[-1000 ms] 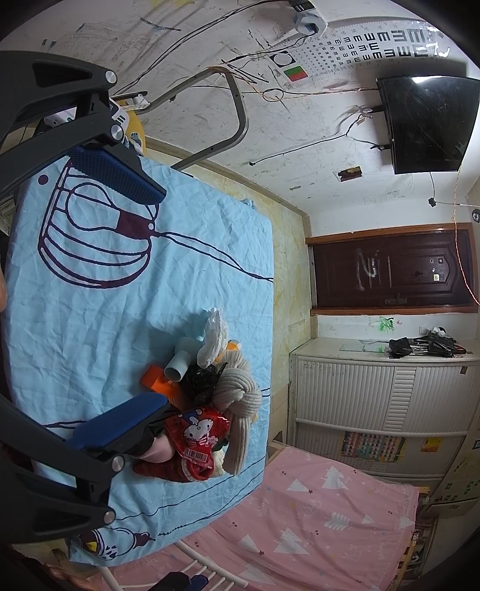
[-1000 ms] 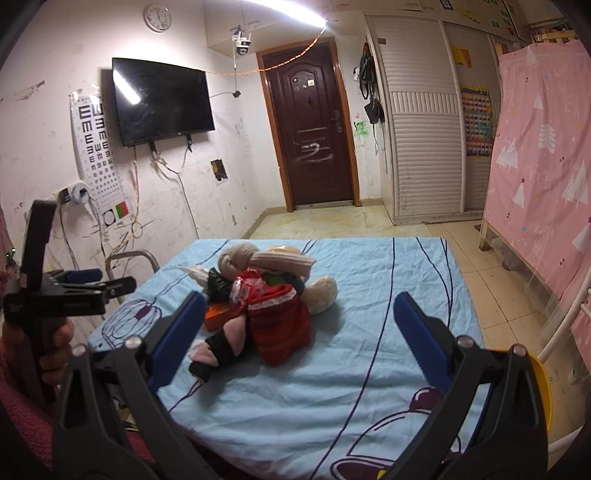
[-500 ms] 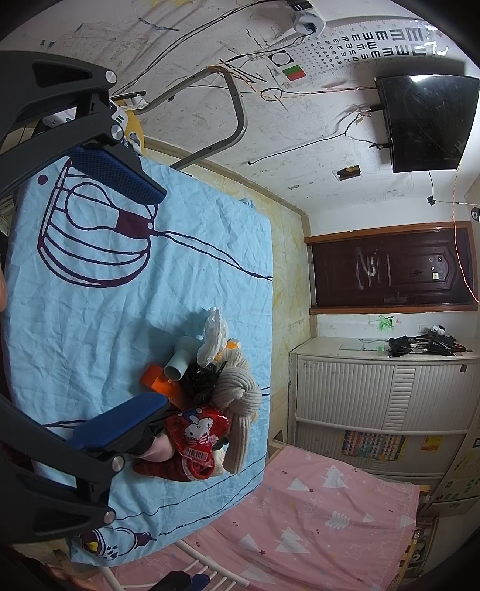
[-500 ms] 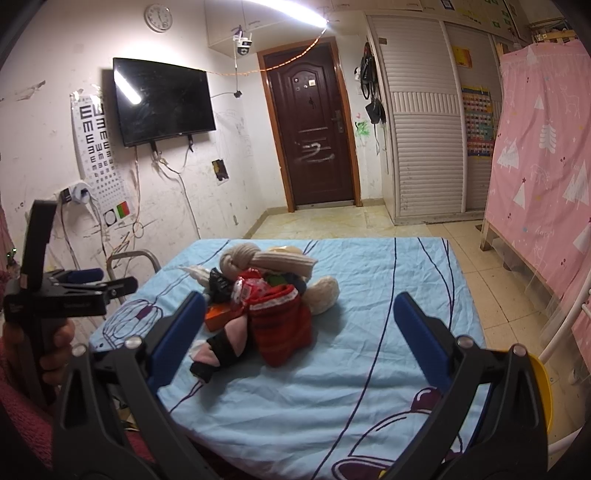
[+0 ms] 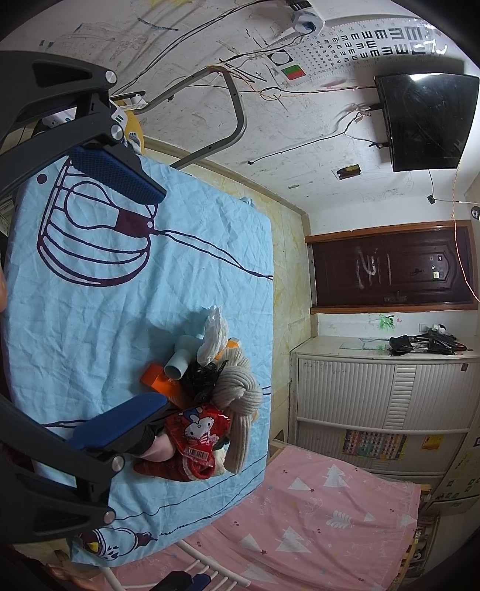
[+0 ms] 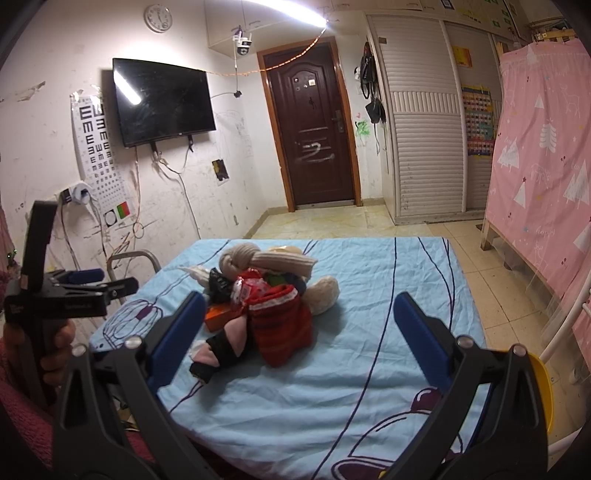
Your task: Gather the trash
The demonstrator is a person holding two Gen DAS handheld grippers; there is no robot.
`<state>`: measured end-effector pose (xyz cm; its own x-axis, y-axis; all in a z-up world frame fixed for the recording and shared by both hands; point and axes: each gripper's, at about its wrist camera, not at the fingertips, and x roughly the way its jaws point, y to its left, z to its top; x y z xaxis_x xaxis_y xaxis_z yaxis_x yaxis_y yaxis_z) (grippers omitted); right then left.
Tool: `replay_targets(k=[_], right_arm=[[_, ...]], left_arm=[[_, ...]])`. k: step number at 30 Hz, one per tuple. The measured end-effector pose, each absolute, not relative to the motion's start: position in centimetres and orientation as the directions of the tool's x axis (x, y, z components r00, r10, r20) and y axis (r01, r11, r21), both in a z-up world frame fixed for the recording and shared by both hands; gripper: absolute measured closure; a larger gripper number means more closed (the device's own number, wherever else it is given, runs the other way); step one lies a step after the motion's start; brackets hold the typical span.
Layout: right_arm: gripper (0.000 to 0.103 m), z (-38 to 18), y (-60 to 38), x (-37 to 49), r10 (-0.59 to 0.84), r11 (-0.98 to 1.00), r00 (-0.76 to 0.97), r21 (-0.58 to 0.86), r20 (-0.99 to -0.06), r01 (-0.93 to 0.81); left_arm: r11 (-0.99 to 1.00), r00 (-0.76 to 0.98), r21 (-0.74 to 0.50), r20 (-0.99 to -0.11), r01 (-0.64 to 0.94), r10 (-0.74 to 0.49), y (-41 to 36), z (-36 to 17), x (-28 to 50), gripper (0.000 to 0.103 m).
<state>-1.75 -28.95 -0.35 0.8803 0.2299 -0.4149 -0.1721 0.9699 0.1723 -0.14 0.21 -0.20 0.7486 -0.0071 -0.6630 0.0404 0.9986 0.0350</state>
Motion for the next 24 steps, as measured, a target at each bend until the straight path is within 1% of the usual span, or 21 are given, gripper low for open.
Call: replay_targets(k=[12,18,24], right_arm=[[0.005,0.1,-28.7,-1.6,0.235,0.969,0.876,0.175,-0.421,-0.176],[0.005,-1.0,-27.1,-0.7,0.292,0.955,0.835,0.189,-0.466,-0.229],[0.005,-2.9,-25.4,1.0,0.361,0.933,0.775,0.196,-0.52,-0.303]], left_arm=[[0.998,0.735,0.035,-0.678,0.049,-0.012,0.0,-0.6,0.5,0.01],[0.993,0.667,-0.021,-0.74,0.113,-0.092,-0.2,-2.5,2.4,0.01],[0.984,0.62,-0.048,-0.771,0.17,-0.144,-0.8,-4.2,3.7,0.01]])
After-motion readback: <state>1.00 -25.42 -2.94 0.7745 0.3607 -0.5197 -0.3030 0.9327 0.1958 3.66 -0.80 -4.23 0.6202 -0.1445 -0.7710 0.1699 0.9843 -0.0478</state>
